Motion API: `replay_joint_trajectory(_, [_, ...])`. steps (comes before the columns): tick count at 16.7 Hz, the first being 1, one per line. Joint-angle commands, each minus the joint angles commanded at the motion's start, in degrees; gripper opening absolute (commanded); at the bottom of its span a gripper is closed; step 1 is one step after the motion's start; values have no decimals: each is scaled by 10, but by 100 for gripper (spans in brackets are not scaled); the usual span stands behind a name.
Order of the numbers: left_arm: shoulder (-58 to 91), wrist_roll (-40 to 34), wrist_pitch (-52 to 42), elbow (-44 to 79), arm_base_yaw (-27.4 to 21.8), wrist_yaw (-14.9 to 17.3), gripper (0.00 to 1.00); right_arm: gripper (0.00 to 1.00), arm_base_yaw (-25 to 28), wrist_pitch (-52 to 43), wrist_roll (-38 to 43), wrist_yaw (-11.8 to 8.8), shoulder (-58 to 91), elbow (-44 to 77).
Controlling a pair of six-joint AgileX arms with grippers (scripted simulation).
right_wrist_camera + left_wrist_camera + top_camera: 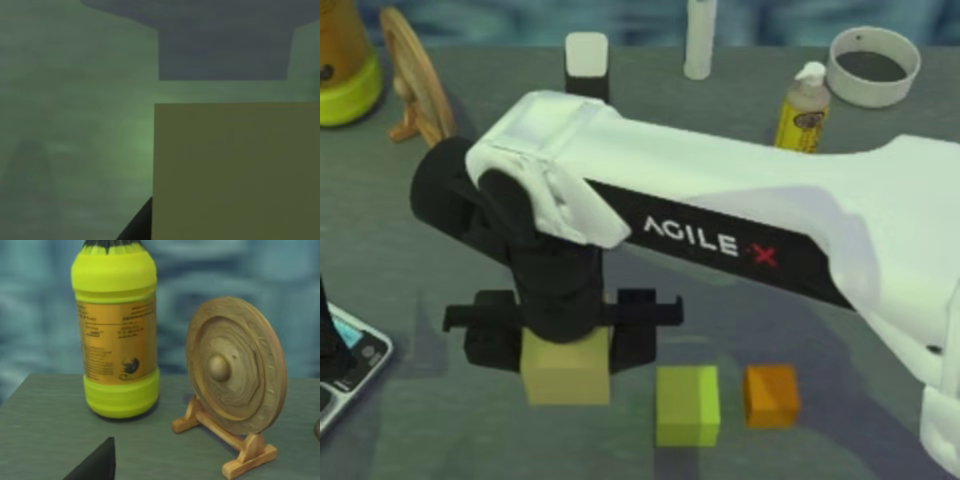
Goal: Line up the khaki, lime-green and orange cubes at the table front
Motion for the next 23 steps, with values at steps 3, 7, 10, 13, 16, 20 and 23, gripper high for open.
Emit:
replay_joint_trajectory(3, [0, 0, 0, 0, 0, 0, 100, 0, 14, -2, 14, 0, -1, 4])
replay_joint_trajectory(7, [0, 0, 0, 0, 0, 0, 100, 0, 11, 9, 14, -1, 0, -7])
replay_joint_trajectory(10, [0, 0, 0, 0, 0, 0, 100, 0, 12, 67, 13, 1, 12, -50])
replay_joint_trajectory(13, [0, 0, 0, 0, 0, 0, 100, 0, 13, 126, 13, 1, 25, -95])
replay_joint_trajectory(16, [0, 0, 0, 0, 0, 0, 100, 0, 13, 136, 14, 1, 28, -105])
replay_joint_trajectory(20, [0, 0, 0, 0, 0, 0, 100, 15, 13, 136, 14, 1, 28, -105])
replay_joint_trajectory(23, [0, 0, 0, 0, 0, 0, 100, 38, 13, 136, 14, 1, 28, -105])
